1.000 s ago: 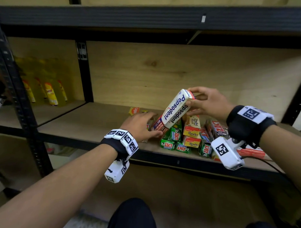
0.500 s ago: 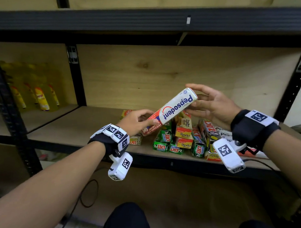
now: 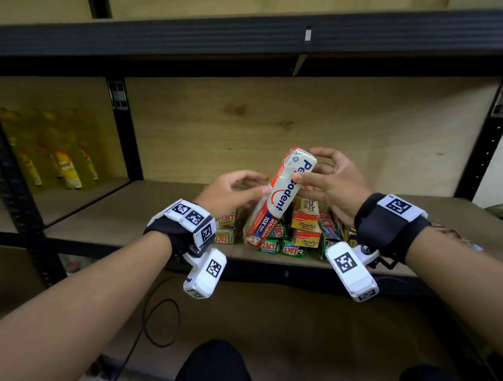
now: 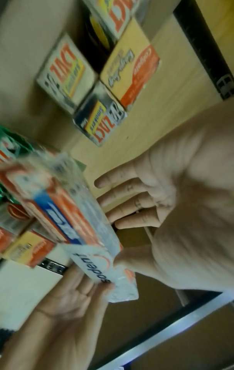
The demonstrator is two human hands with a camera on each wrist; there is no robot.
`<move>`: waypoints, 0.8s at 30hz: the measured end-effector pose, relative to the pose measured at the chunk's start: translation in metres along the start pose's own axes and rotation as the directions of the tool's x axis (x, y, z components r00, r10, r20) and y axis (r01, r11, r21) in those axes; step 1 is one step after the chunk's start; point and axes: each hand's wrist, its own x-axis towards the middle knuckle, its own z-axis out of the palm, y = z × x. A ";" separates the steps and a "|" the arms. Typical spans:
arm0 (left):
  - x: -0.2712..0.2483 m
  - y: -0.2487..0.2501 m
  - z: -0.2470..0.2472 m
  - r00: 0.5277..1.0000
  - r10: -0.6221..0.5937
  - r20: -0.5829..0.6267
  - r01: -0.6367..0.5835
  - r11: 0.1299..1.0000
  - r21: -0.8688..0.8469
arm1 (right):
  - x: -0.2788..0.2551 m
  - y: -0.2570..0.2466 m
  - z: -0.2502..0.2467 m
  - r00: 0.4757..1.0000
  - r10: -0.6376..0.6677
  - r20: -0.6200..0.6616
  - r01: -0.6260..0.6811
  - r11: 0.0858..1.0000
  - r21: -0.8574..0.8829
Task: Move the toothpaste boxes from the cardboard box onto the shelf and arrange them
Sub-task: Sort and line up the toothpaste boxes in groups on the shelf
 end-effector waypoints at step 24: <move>0.016 0.040 -0.011 0.917 -0.179 -0.356 -0.076 0.798 -0.598 | -0.021 0.015 0.007 0.933 0.251 0.257 -0.194 0.954 -0.228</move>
